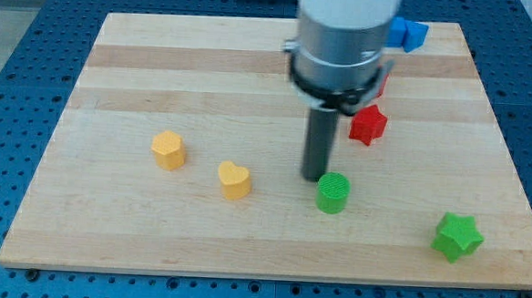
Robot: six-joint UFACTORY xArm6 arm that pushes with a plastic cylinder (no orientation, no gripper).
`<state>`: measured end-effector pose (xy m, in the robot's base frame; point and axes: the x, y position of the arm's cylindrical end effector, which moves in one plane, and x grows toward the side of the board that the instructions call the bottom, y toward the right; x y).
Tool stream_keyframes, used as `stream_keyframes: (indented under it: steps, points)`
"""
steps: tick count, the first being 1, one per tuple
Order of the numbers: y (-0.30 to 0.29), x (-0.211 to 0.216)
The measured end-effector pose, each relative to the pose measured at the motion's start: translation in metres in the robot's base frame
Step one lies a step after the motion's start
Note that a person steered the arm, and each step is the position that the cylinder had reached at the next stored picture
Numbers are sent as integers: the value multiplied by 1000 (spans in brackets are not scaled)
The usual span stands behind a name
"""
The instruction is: Push the green circle to the left side of the green star
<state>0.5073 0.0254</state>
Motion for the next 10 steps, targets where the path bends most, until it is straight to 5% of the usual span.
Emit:
stream_keyframes:
  steps: [1, 2, 4, 6, 10]
  points:
    - [-22, 40]
    - [22, 49]
    - [-7, 48]
    - [14, -4]
    - [97, 31]
